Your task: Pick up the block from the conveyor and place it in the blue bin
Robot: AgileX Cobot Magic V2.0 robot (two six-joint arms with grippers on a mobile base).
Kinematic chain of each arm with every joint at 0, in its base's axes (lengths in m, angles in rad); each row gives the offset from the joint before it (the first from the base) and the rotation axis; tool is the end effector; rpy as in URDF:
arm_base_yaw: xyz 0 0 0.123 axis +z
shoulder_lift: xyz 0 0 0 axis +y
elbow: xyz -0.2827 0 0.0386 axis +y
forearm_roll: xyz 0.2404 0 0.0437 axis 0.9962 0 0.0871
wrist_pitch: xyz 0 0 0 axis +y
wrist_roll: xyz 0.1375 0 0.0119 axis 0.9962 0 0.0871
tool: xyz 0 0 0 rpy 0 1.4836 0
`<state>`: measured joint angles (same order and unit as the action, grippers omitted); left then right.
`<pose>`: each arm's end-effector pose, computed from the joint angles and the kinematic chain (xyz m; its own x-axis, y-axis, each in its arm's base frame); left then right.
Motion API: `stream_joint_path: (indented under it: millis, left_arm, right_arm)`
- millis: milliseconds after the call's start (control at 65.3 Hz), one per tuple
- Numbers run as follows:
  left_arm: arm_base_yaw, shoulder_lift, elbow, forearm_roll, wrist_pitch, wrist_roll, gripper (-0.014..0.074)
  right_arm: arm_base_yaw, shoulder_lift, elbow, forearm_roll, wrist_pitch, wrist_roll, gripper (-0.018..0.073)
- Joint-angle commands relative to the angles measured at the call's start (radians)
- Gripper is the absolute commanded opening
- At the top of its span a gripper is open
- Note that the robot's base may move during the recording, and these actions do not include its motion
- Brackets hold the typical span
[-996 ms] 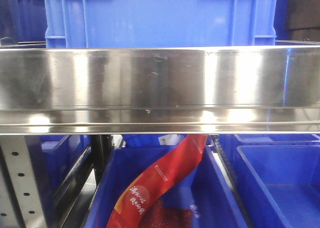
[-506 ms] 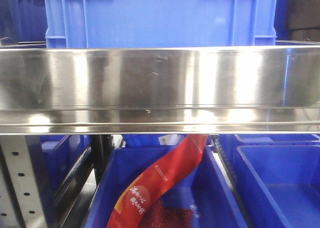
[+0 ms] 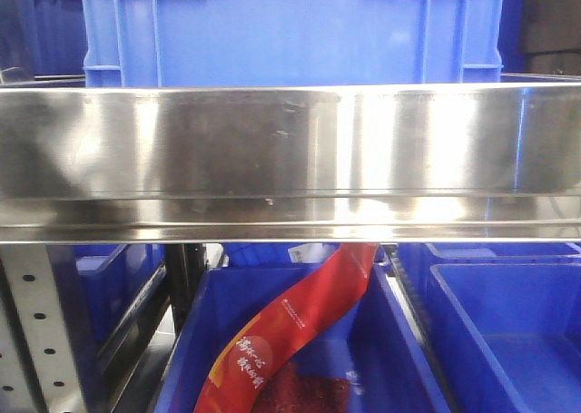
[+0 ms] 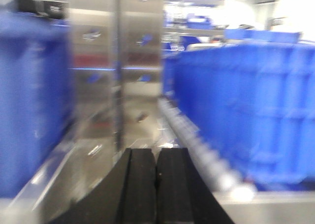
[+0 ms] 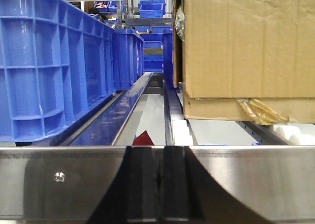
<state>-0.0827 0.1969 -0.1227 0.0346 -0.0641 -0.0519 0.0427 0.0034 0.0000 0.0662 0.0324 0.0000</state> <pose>0.1105 -0.0095 0.2524 0.0752 -0.0237 -0.9969 0.0861 0.9961 -0.0171 0.0957 0.0044 0.2124 0.0483 0.0682 -0.9965 -0.0481 0.9967 0.0659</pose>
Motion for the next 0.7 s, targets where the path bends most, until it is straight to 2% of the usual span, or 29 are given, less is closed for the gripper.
stream_joint_path:
  millis: [0, 123, 184, 260, 383, 414, 690]
  left_arm:
    - [0.020, -0.066, 0.025, 0.022, 0.085, -0.007, -0.0111]
    - [0.020, -0.148, 0.037, 0.022, 0.203, -0.005, -0.0111]
    - [0.020, -0.186, 0.051, 0.027, 0.217, -0.005, -0.0111]
    - [0.020, -0.197, 0.080, 0.033, 0.193, -0.005, -0.0111]
    - [0.030, -0.197, 0.123, 0.019, 0.038, -0.005, -0.0111]
    - [0.030, -0.197, 0.123, 0.014, 0.064, -0.005, -0.0111]
    - [0.048, -0.197, 0.123, 0.003, 0.029, -0.003, -0.0111]
  right_arm:
    - [-0.004, -0.003, 0.000, 0.001, -0.025, 0.000, -0.0162]
    - [-0.004, -0.003, 0.000, 0.001, -0.025, 0.000, -0.0162]
    - [-0.004, -0.003, 0.000, 0.001, -0.025, 0.000, -0.0162]
    - [-0.004, -0.003, 0.000, 0.001, -0.025, 0.000, -0.0162]
    - [-0.004, -0.003, 0.000, 0.001, -0.025, 0.000, -0.0162]
    - [-0.004, -0.003, 0.000, 0.001, -0.025, 0.000, -0.0162]
    - [-0.004, -0.003, 0.000, 0.001, -0.025, 0.000, -0.0162]
